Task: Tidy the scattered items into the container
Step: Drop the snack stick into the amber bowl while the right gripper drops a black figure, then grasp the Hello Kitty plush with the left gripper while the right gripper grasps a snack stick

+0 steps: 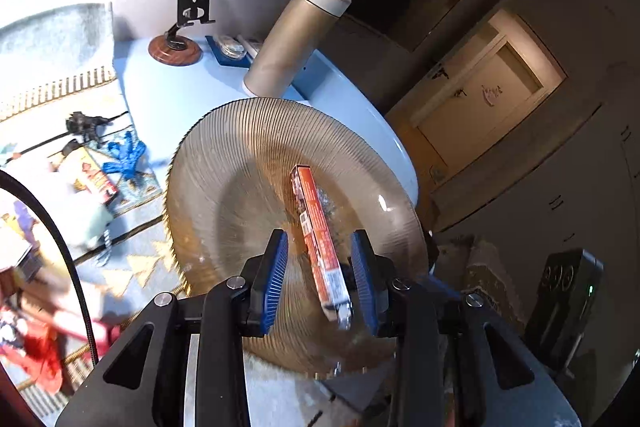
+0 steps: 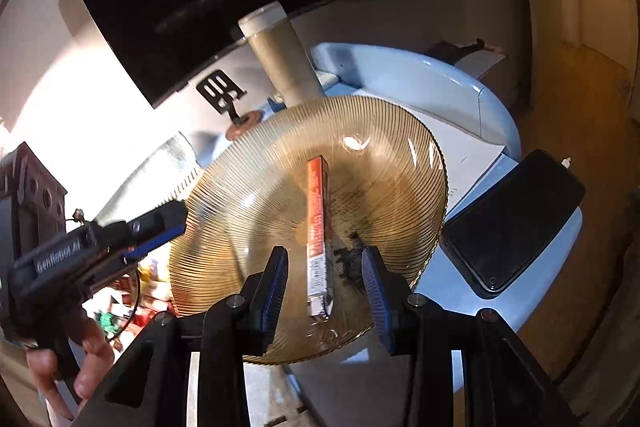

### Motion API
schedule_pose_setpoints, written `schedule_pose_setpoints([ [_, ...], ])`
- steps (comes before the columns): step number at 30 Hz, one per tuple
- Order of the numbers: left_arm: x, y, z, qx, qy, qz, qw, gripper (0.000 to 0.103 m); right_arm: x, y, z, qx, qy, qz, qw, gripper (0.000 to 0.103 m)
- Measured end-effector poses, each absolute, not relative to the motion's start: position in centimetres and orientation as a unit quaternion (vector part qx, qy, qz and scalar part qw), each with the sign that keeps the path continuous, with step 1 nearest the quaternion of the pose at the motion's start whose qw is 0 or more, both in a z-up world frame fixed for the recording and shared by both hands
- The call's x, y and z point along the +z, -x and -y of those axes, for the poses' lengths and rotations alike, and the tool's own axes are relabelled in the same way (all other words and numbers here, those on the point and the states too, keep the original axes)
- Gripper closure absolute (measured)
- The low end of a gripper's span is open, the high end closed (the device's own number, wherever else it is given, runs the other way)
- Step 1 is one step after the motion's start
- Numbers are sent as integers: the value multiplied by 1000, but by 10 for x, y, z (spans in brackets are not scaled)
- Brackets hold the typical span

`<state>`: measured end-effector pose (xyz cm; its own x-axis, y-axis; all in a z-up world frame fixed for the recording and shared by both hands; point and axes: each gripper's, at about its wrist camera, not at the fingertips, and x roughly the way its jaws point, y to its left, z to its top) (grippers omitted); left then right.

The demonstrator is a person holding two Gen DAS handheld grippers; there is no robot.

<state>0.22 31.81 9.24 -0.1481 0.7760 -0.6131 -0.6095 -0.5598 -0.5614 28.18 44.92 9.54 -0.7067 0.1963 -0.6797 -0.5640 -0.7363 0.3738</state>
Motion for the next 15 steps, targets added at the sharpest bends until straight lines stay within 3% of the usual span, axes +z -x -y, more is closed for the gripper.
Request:
schedule_pose_setpoints([
  [15,98,-52,-164,794,439,141,397,73,123,-262,-341,917,303,-229,122,58],
])
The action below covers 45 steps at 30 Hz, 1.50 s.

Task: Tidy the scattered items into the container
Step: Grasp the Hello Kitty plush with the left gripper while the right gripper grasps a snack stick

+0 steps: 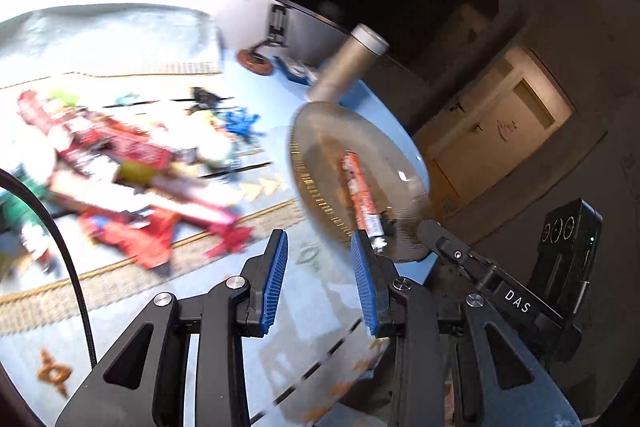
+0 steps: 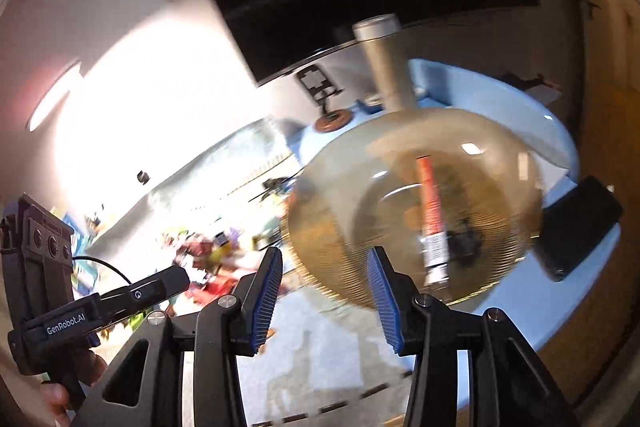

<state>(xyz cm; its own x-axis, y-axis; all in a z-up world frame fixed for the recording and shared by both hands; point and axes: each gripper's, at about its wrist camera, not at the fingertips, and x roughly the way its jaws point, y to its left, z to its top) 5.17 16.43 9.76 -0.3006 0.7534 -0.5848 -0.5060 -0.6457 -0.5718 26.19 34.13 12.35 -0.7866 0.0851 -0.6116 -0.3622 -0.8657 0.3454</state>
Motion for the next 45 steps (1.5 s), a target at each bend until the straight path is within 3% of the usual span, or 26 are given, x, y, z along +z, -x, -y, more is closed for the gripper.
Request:
schedule_pose_setpoints([
  [11,61,-61,43,854,399,259,213,72,65,-192,-194,904,401,-145,-18,56],
  [17,41,-45,157,869,383,307,65,58,41,-169,-148,890,439,-111,-46,56],
  [19,35,-31,179,871,385,305,29,45,40,-165,-142,889,443,-105,-48,56],
  [29,2,37,193,869,421,261,-18,44,34,-151,-135,884,458,-90,-36,56],
  [36,-2,48,173,880,424,215,-15,23,32,-144,-131,881,463,-84,-37,56],
  [39,-3,50,163,890,416,182,-24,20,32,-141,-123,880,466,-76,-45,56],
  [43,-3,50,160,899,401,172,-19,25,36,-138,-108,882,464,-58,-59,56],
  [44,-3,49,161,900,396,183,-1,43,38,-136,-103,883,461,-51,-64,56],
  [45,-2,47,163,899,393,194,11,48,41,-135,-98,885,458,-46,-69,56],
])
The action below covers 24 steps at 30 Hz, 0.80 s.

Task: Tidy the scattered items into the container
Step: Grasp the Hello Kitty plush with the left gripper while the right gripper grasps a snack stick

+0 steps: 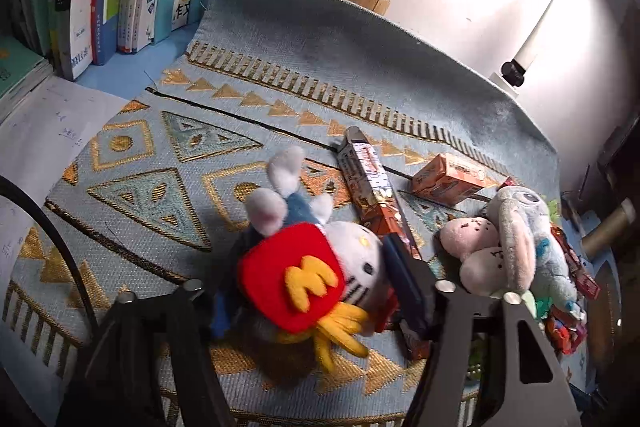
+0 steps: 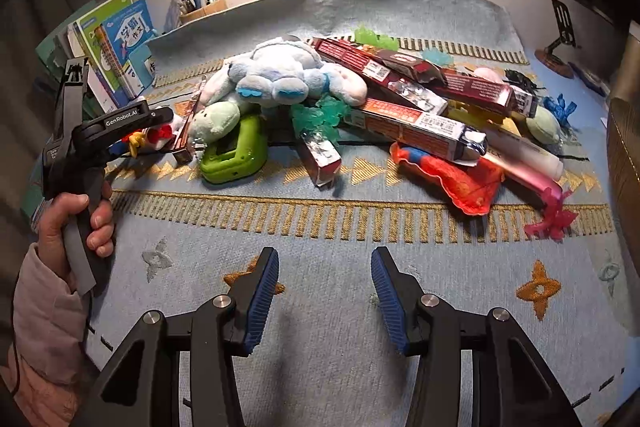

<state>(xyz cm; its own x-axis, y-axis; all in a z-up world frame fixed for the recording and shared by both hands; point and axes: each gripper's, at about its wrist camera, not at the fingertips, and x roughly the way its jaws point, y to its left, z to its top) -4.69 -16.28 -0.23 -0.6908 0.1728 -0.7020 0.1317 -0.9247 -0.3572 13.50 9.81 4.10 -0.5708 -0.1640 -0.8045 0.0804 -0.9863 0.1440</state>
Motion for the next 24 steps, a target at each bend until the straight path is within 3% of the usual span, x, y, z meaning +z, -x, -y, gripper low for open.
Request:
schedule_pose_setpoints([
  [7,1,31,193,899,351,261,-15,50,67,-103,-47,-897,-423,8,126,56],
  [13,-5,22,223,886,331,322,-45,50,68,-50,6,-887,-417,24,194,56],
  [21,-6,23,226,886,330,322,-53,50,28,22,58,-874,-454,-8,173,56],
  [24,-6,25,223,887,333,317,-49,50,25,34,76,-883,-441,-60,150,56],
])
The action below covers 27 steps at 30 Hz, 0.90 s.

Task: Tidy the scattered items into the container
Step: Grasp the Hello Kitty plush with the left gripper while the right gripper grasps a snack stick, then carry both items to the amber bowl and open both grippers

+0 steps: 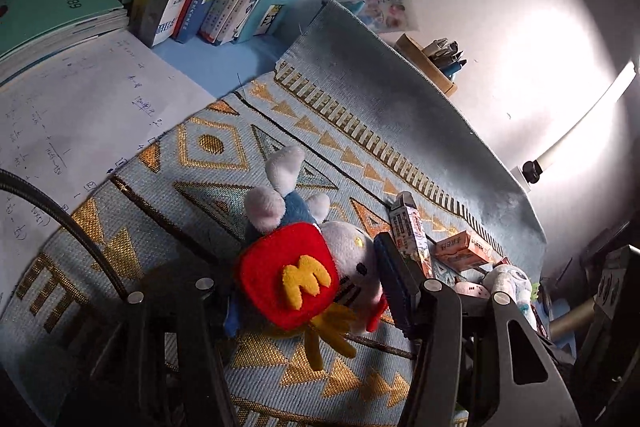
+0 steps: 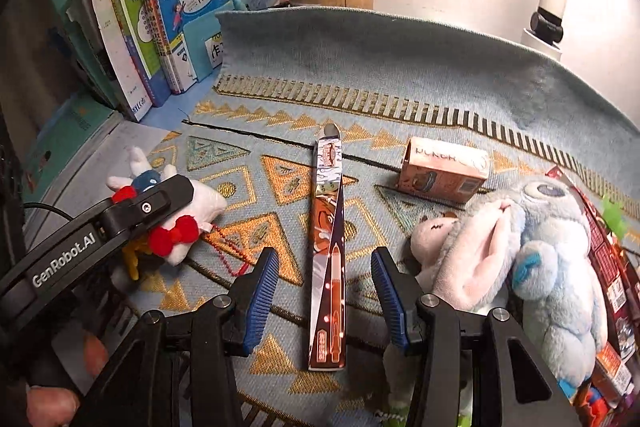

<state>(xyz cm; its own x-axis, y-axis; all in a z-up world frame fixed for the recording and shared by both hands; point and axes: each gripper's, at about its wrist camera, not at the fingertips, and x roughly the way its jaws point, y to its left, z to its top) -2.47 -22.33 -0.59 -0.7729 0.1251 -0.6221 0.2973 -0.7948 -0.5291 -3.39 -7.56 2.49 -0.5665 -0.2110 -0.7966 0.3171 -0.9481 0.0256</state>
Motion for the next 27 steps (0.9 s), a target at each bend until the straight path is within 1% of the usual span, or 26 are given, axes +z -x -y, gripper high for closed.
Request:
schedule_pose_setpoints([
  [4,-6,24,224,-887,-330,-318,49,50,12,49,86,-875,-457,-62,150,57],
  [5,-6,23,225,-887,-329,-320,48,50,10,49,88,-876,-456,-66,144,62],
  [6,-6,23,225,-886,-329,-322,47,50,9,48,89,-878,-452,-73,138,74],
  [8,-7,24,226,-885,-330,-324,47,50,9,44,88,-877,-454,-74,143,85],
  [10,-7,23,227,-885,-326,-330,43,50,13,40,85,-878,-449,-66,155,86],
  [16,-7,23,231,-881,-323,-344,42,50,43,10,63,-891,-421,-9,168,86],
  [21,2,19,215,-889,-322,-326,-1,50,77,-34,35,-902,-393,36,178,86],
  [24,13,12,196,-888,-330,-319,-38,50,93,-61,11,-909,-380,52,163,86],
  [27,32,-6,174,-888,-324,-317,-71,50,107,-88,-26,-918,-366,80,127,86],
])
